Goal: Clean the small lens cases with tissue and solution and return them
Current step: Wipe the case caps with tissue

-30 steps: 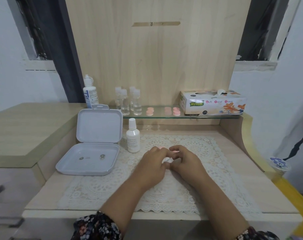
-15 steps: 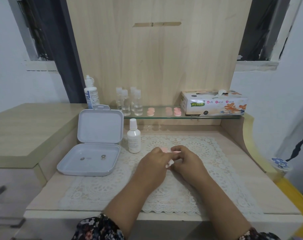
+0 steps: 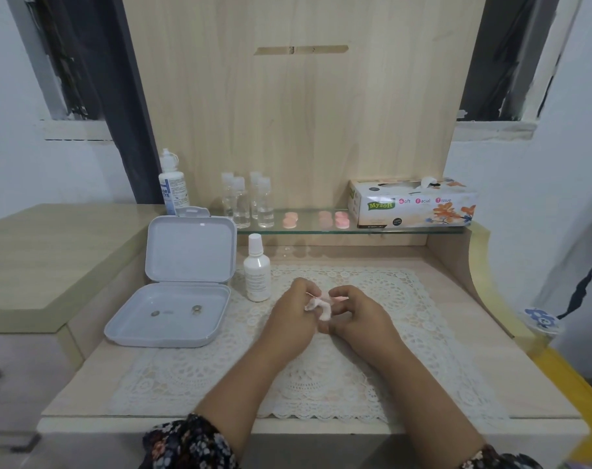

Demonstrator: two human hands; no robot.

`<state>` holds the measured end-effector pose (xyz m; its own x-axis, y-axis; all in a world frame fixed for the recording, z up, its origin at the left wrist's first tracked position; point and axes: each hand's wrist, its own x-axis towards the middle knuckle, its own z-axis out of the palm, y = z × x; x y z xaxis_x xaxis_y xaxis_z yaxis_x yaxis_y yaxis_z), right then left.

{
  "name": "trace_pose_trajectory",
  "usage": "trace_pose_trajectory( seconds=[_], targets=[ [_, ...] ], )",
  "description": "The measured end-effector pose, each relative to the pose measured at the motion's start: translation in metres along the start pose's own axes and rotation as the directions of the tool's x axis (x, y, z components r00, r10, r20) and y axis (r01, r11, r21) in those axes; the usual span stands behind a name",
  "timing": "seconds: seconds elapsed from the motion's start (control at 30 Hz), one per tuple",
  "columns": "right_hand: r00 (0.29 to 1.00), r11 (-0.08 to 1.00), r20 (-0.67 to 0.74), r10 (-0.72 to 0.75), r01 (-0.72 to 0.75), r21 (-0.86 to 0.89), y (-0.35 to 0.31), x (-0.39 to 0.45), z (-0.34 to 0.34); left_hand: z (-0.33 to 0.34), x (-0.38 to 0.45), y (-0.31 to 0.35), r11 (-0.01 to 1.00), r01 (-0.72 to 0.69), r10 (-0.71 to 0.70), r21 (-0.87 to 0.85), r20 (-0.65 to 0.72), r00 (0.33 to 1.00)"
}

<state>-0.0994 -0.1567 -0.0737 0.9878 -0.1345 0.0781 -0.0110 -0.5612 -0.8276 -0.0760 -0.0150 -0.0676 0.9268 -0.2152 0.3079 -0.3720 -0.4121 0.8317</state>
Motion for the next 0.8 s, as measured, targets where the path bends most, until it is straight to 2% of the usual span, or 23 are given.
trace_pose_trajectory(
  seconds=[0.07,0.13,0.17,0.27,0.37,0.5,0.57,0.63,0.67,0.77,0.8],
  targets=[
    [1.000,1.000,-0.004,0.008,-0.008,0.001,0.001,0.001,0.000,-0.006,0.000,-0.001,0.986,-0.004,-0.024,-0.166,-0.165,0.986],
    [1.000,1.000,0.000,0.014,-0.014,0.000,0.000,0.002,0.001,-0.011,0.000,-0.007,0.992,-0.110,0.084,-0.067,-0.314,0.946],
    [1.000,1.000,0.003,0.017,-0.017,0.002,0.001,0.002,0.001,-0.012,-0.001,-0.009,0.986,-0.161,0.164,0.036,-0.320,0.933],
    [1.000,1.000,0.001,0.004,-0.004,0.002,0.001,0.001,0.000,-0.006,-0.006,-0.013,0.893,-0.305,0.372,0.330,-0.162,0.914],
    [1.000,1.000,0.012,-0.018,0.019,-0.009,0.001,0.000,-0.001,0.001,-0.010,-0.011,0.759,-0.387,0.456,0.524,-0.004,0.890],
    [1.000,1.000,0.007,-0.004,0.004,0.016,0.002,0.000,0.000,0.003,-0.013,-0.007,0.565,-0.445,0.581,0.695,0.048,0.813],
    [1.000,1.000,0.008,-0.008,0.007,0.018,0.002,0.001,0.000,0.007,-0.014,-0.005,0.500,-0.480,0.627,0.721,0.080,0.775],
    [1.000,1.000,0.004,-0.012,0.012,0.025,0.002,0.000,-0.001,0.010,-0.013,-0.004,0.528,-0.475,0.597,0.704,0.090,0.797],
    [1.000,0.999,-0.001,-0.011,0.011,0.032,0.002,0.000,-0.001,0.010,-0.013,-0.003,0.568,-0.447,0.553,0.691,0.082,0.829],
    [1.000,1.000,-0.004,-0.009,0.009,0.023,0.001,0.000,-0.001,0.007,-0.009,0.001,0.771,-0.261,0.311,0.580,0.015,0.950],
    [1.000,1.000,-0.003,-0.009,0.009,0.020,0.000,-0.001,0.000,0.005,-0.008,0.001,0.829,-0.207,0.237,0.519,0.009,0.972]
  ],
)
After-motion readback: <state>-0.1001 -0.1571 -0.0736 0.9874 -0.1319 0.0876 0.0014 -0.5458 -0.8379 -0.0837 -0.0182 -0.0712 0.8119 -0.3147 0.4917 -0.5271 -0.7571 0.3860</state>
